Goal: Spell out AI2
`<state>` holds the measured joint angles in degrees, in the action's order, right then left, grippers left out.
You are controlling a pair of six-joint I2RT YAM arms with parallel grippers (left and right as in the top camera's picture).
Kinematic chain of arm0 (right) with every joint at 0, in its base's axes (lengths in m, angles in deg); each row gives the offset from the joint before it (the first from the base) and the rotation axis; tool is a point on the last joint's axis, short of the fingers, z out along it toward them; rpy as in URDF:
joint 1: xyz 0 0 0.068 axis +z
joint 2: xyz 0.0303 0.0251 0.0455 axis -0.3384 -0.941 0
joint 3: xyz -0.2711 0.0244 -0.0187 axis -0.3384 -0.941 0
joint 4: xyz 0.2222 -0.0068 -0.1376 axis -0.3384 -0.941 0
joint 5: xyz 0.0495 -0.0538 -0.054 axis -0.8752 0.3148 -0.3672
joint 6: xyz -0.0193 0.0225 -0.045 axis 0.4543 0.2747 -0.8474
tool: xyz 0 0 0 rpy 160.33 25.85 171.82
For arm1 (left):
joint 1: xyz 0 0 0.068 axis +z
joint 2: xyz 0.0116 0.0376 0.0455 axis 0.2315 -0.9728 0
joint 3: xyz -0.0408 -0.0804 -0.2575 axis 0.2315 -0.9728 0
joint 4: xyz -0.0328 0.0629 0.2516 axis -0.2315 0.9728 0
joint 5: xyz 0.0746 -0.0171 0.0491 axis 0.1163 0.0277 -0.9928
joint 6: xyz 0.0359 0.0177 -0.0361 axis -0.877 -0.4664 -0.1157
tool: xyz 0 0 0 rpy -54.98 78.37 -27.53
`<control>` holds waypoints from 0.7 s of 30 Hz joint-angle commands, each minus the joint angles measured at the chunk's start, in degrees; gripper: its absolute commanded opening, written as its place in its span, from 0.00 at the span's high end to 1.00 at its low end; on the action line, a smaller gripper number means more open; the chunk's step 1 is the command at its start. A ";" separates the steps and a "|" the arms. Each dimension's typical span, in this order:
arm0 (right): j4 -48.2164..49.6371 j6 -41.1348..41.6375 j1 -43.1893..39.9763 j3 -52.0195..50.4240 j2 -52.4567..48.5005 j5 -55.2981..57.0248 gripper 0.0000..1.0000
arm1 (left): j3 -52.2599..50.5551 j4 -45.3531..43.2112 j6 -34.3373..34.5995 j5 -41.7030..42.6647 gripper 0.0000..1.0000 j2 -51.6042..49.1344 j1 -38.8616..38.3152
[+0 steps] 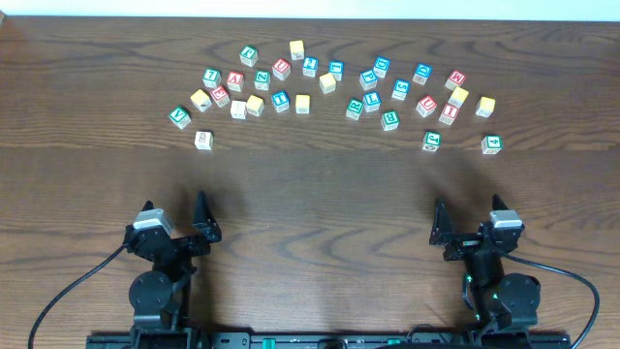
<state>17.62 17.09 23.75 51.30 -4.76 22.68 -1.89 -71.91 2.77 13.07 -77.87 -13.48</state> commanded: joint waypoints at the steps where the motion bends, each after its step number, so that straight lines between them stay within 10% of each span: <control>1: -0.22 0.55 -0.55 -0.09 0.04 -0.17 0.01 | -0.83 2.60 -0.52 -0.72 0.02 0.28 0.31; 21: -0.22 0.55 -0.55 -0.09 0.04 -0.17 0.01 | 7.52 -1.27 -7.78 7.45 0.02 -11.52 0.31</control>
<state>17.57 17.09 23.75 51.30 -4.80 22.65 0.15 -72.29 -1.23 18.05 -85.01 -13.48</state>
